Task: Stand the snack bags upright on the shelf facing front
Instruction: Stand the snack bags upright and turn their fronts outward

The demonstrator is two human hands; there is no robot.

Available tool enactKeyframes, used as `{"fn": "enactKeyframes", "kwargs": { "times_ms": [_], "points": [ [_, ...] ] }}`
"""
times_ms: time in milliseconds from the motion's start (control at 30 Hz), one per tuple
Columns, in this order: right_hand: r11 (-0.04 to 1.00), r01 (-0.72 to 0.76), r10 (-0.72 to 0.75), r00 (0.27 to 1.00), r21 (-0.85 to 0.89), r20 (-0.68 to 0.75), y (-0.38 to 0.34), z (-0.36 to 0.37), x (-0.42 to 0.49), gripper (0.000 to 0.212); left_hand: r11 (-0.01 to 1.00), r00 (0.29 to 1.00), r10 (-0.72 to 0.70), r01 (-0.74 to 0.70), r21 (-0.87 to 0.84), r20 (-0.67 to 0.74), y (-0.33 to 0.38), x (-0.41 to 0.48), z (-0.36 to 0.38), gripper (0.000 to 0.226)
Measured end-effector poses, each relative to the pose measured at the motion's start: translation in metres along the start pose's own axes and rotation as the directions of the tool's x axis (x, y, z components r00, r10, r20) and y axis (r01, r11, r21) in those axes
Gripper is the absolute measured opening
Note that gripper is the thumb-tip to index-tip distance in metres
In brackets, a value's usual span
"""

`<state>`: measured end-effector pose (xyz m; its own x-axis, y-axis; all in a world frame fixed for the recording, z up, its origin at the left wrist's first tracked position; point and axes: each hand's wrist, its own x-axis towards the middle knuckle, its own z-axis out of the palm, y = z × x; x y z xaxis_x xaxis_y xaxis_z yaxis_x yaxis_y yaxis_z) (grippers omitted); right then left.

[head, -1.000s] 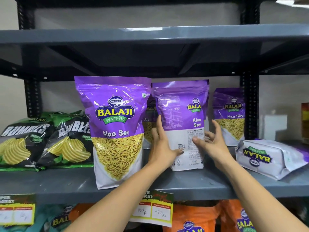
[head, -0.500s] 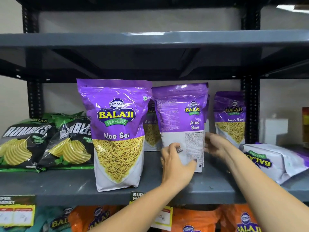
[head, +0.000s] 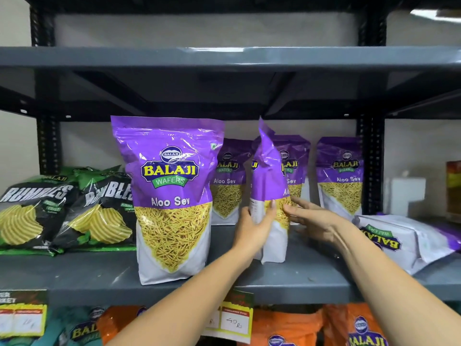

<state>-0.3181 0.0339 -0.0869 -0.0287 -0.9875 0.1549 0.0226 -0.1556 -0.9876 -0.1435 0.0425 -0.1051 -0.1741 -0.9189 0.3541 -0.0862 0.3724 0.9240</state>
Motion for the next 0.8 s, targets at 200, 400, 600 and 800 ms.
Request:
{"fn": "enactKeyframes", "kwargs": {
  "times_ms": [200, 400, 600, 800],
  "points": [
    [0.999, 0.032, -0.034, 0.996, 0.019, 0.078, -0.003, 0.000, -0.005, 0.084, 0.975, 0.997, -0.074, 0.073, -0.211, 0.002, -0.018, 0.022, -0.009, 0.064],
    [0.994, 0.034, -0.033, 0.999, -0.099, 0.018, -0.001, 0.000, -0.010, 0.037, 0.880, 0.969, -0.206, 0.120, -0.460, -0.140, -0.022, 0.031, -0.010, 0.079],
    [0.993, 0.101, -0.104, 0.994, -0.063, -0.041, 0.008, 0.002, -0.012, 0.017, 0.910, 0.956, -0.239, 0.159, -0.383, -0.170, -0.033, 0.041, -0.006, 0.088],
    [0.996, 0.088, -0.088, 0.996, -0.034, 0.020, 0.009, 0.004, -0.012, 0.109, 0.963, 0.957, 0.009, -0.086, -0.256, -0.289, -0.009, 0.027, -0.014, 0.069]
  ]
}}
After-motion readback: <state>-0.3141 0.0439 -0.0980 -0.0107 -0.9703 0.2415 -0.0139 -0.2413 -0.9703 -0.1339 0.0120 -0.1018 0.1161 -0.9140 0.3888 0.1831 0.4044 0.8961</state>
